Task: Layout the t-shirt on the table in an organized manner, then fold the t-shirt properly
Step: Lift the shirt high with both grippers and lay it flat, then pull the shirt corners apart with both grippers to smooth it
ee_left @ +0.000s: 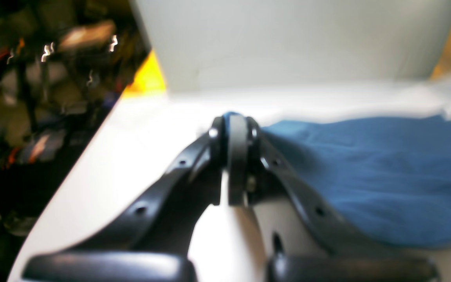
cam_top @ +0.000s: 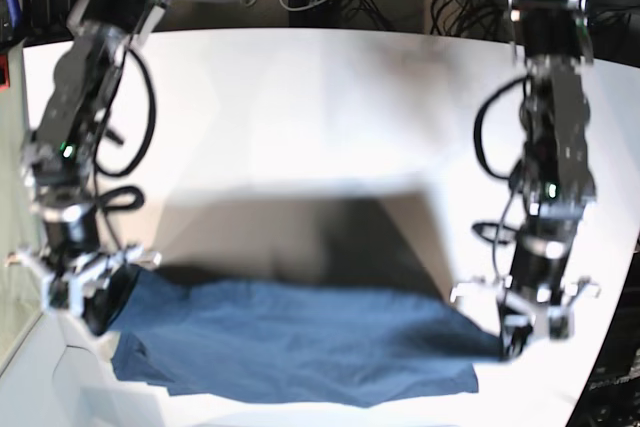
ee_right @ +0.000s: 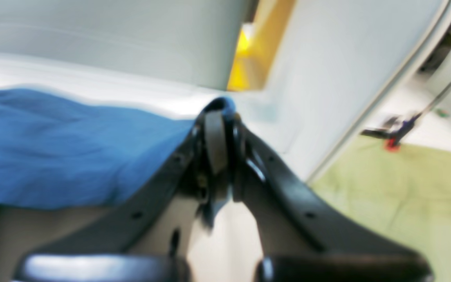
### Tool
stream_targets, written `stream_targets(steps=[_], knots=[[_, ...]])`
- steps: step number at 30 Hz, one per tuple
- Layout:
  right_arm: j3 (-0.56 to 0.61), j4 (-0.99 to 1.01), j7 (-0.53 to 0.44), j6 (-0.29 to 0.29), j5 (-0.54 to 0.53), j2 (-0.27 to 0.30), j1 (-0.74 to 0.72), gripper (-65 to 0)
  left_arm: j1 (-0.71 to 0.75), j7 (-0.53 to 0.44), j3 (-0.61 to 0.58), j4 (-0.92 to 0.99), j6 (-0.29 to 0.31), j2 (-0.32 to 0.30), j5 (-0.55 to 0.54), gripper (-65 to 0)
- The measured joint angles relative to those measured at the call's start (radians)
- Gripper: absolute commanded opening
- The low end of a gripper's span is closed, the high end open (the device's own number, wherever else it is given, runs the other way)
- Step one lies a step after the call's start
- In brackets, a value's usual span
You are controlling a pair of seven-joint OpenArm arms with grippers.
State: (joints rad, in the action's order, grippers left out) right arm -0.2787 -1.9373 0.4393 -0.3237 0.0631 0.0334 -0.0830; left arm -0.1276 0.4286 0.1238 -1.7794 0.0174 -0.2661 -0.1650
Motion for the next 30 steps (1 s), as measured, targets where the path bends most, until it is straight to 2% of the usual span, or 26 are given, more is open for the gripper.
stream_targets(steps=[3,7,12,15,20,25,30], knots=[[0.0,-0.01,-0.005,0.003,-0.026,-0.037,0.137,-65.0,0.123,0.006,0.068,-0.024,-0.018,-0.006,0.012,-64.8],[0.028,-0.008,-0.061,-0.003,-0.035,-0.08,0.306,-65.0,0.27,-0.008,0.124,-0.047,-0.002,-0.037,0.005,-64.8],[0.132,0.0,-0.079,0.003,-0.03,-0.094,0.456,-65.0,0.336,-0.013,0.153,0.031,-0.006,-0.066,0.005,-64.8],[0.178,0.036,-0.082,-0.004,-0.034,-0.094,0.497,-65.0,0.364,-0.01,0.151,0.093,-0.003,-0.081,0.006,-64.8],[0.177,0.091,-0.085,-0.001,-0.027,-0.089,0.519,-65.0,0.402,-0.01,0.15,0.157,-0.006,-0.08,0.006,-64.6],[0.169,0.095,-0.082,0.0,-0.026,-0.02,0.565,-65.0,0.424,-0.006,0.152,0.18,-0.006,-0.082,0.004,-64.5],[0.201,0.085,-0.087,0.0,-0.026,-0.022,0.578,-65.0,0.41,-0.007,0.164,0.201,0.001,-0.136,0.002,-64.5]])
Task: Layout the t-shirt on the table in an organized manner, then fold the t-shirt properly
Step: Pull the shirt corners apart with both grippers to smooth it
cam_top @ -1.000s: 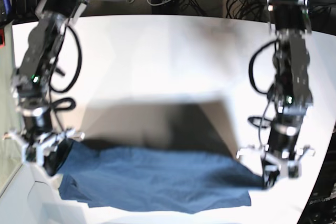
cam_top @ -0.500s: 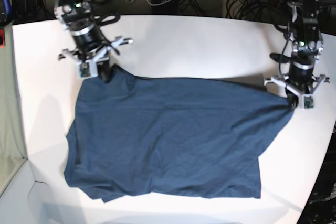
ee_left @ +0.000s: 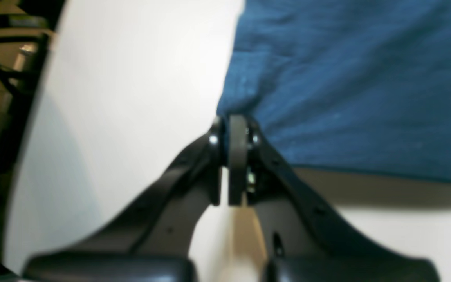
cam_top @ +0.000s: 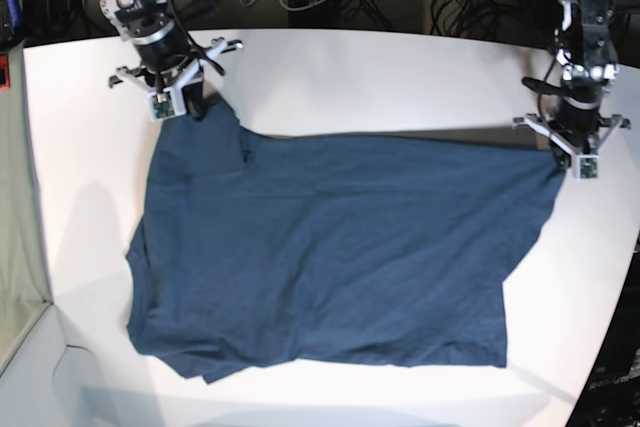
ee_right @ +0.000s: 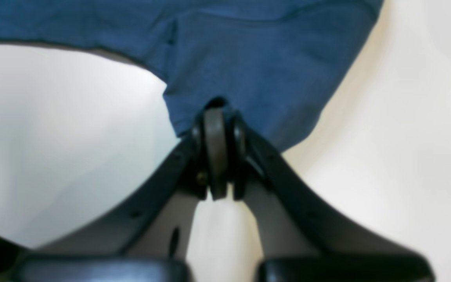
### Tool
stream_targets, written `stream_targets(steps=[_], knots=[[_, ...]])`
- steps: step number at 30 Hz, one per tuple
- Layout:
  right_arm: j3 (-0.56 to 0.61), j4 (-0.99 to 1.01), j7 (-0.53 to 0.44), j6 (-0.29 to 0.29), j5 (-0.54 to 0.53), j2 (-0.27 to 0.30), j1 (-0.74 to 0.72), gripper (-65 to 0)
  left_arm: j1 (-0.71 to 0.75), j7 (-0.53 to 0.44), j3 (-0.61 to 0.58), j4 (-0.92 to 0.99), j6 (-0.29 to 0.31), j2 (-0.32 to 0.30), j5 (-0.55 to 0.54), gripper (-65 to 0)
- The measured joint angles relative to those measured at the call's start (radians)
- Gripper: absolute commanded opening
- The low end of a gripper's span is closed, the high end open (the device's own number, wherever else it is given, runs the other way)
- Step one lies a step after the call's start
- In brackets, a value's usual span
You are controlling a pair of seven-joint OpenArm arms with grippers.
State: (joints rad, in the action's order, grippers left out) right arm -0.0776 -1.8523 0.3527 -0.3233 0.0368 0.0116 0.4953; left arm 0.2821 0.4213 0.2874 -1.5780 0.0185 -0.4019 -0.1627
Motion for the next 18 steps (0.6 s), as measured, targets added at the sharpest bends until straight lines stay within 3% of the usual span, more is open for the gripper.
stream_targets(steps=[10,15,18], knots=[[0.173,-0.007,0.0,-0.001,0.0,0.025,0.015,-64.4,-0.096,-0.005,0.23,0.001,-0.007,-0.023,0.005,-64.4],[0.254,-0.006,0.002,-0.001,0.001,0.04,0.012,-51.3,-0.097,0.0,0.236,0.001,-0.007,-0.048,0.002,-64.4],[0.336,-0.006,0.002,-0.001,0.0,0.076,0.013,-44.3,-0.093,0.001,0.238,0.0,-0.007,-0.046,0.002,-64.4]])
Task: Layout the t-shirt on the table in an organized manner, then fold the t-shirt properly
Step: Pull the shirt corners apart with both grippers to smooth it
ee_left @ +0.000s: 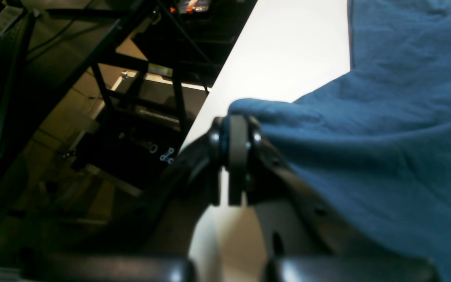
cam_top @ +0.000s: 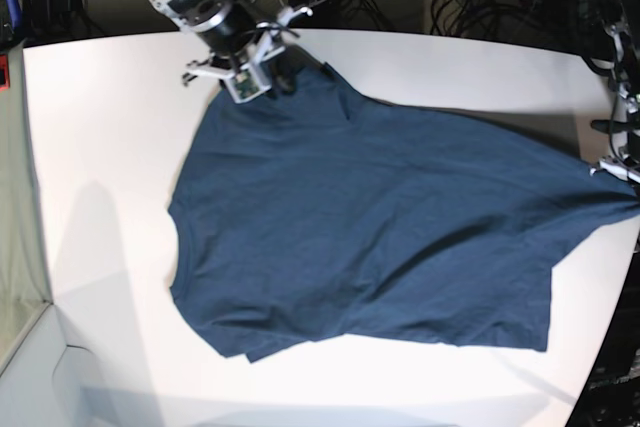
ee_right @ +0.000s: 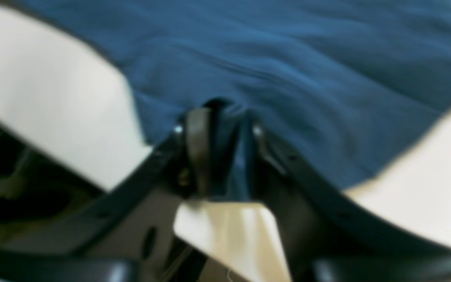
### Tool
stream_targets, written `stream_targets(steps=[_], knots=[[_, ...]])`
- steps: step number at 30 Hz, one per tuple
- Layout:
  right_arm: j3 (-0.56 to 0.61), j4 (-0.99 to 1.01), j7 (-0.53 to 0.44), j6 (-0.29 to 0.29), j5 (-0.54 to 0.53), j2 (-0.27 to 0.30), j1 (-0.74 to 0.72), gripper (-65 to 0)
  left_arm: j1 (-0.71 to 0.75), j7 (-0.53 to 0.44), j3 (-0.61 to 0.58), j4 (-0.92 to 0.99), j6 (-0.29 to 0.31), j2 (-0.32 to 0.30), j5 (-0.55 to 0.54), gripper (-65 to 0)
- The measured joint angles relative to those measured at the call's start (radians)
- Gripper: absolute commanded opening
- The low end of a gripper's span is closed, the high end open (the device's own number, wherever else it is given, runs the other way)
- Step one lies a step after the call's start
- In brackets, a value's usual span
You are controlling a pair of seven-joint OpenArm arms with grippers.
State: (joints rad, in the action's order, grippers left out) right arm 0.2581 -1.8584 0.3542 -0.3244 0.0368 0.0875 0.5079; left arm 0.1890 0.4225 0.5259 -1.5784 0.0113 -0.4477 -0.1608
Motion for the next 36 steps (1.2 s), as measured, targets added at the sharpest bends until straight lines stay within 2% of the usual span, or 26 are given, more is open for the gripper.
stream_targets(steps=[4,6,8,11,15,18,24,30,36], knots=[[0.13,0.0,-0.002,0.003,0.0,0.061,-0.001,-40.0,0.001,-0.001,0.001,0.002,0.0,0.004,0.0,-64.4],[0.217,0.0,-0.002,0.003,0.0,0.105,-0.015,-39.2,0.002,-0.002,0.001,0.002,0.0,0.005,0.0,-64.4],[0.256,0.0,-0.003,0.003,0.0,0.139,-0.026,-39.1,0.005,0.0,0.001,0.002,0.0,0.005,0.0,-64.0],[0.244,0.0,0.0,0.003,0.0,0.153,-0.025,-39.1,0.004,0.0,0.001,0.002,0.0,0.005,0.0,-58.6],[0.179,0.0,-0.002,0.003,0.0,0.168,-0.012,-39.1,0.03,-0.007,0.001,-0.001,0.0,0.005,0.001,-46.8],[0.155,-0.006,0.001,0.003,0.0,0.178,-0.011,-39.0,0.057,0.001,0.001,-0.002,0.0,0.011,0.0,-42.3],[0.089,-0.062,-0.004,0.003,-0.008,0.199,-0.005,-39.0,0.067,-0.004,0.015,-0.006,0.004,0.051,0.0,-42.2],[0.017,-0.064,0.0,0.003,-0.006,0.203,-0.009,-39.0,0.087,-0.006,0.029,-0.007,0.003,0.061,0.0,-42.2],[0.003,0.043,0.005,-0.001,-0.006,0.14,-0.103,-39.7,0.082,-0.002,0.024,-0.002,0.003,0.133,0.0,-42.2]])
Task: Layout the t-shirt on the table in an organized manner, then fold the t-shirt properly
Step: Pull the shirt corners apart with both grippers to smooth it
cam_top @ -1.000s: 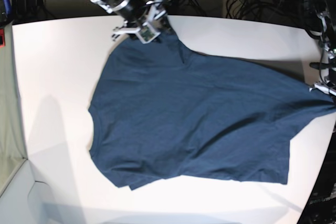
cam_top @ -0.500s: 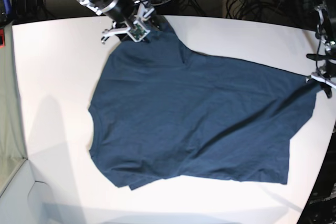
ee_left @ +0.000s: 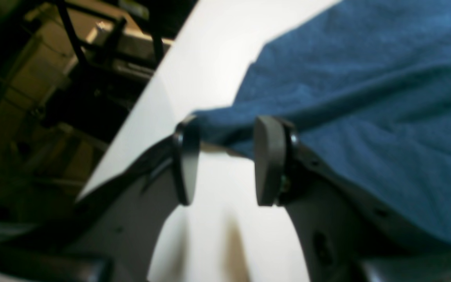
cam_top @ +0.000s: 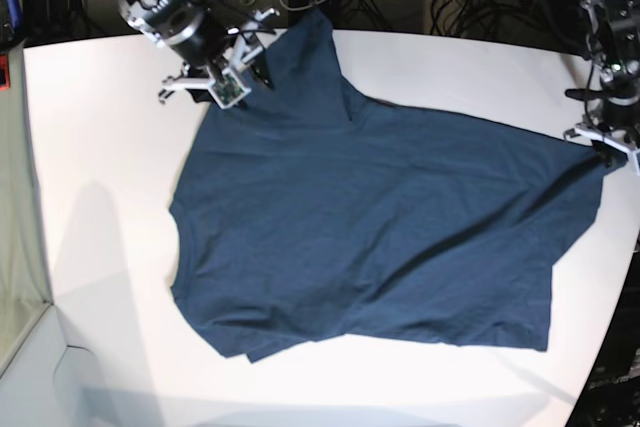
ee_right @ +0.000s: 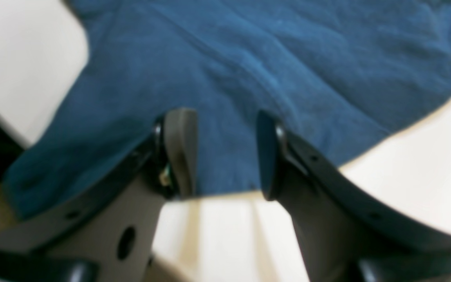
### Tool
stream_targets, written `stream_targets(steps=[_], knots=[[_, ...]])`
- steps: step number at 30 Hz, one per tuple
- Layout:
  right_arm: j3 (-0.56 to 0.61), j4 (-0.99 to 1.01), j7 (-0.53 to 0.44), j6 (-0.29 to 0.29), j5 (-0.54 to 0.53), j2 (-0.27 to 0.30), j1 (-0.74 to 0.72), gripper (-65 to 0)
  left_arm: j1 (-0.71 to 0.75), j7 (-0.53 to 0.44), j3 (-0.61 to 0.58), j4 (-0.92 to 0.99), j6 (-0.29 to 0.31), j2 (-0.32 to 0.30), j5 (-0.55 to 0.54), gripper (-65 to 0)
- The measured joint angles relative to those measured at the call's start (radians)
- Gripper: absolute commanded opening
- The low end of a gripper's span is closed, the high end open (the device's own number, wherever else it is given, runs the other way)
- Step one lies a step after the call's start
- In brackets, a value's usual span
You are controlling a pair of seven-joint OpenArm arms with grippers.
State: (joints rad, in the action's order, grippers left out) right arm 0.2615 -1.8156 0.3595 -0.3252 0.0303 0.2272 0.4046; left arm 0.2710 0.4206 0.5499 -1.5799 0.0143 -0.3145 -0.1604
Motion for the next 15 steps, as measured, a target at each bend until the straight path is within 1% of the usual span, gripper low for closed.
stream_targets(steps=[2,4,6,7,9,12,15], knots=[[0.003,0.06,-0.006,0.001,-0.003,-0.034,-0.05,-40.6,-0.001,0.002,0.0,-0.001,0.0,0.008,0.0,-42.2],[0.003,0.124,-0.017,0.004,-0.006,-0.06,-0.08,-44.9,-0.004,-0.002,0.0,-0.002,0.0,0.006,0.0,-42.2],[0.003,0.194,-0.01,0.003,-0.003,-0.077,-0.105,-52.3,-0.003,-0.002,0.0,0.001,0.0,0.007,0.0,-42.2],[0.003,0.218,-0.042,0.001,-0.008,-0.079,-0.114,-56.4,-0.003,-0.001,0.0,0.003,0.0,0.008,0.0,-42.2],[0.001,0.249,-0.052,0.001,-0.014,-0.079,-0.134,-65.0,-0.003,0.002,0.003,0.003,0.0,0.011,0.0,-42.2],[-0.01,0.293,-0.095,0.002,-0.022,-0.079,-0.146,-65.0,-0.003,0.001,0.005,0.003,0.0,0.01,0.0,-42.2],[-0.055,0.298,-0.131,-0.014,-0.046,-0.066,-0.118,-65.0,0.002,0.0,0.006,0.003,0.0,0.01,0.0,-42.2]])
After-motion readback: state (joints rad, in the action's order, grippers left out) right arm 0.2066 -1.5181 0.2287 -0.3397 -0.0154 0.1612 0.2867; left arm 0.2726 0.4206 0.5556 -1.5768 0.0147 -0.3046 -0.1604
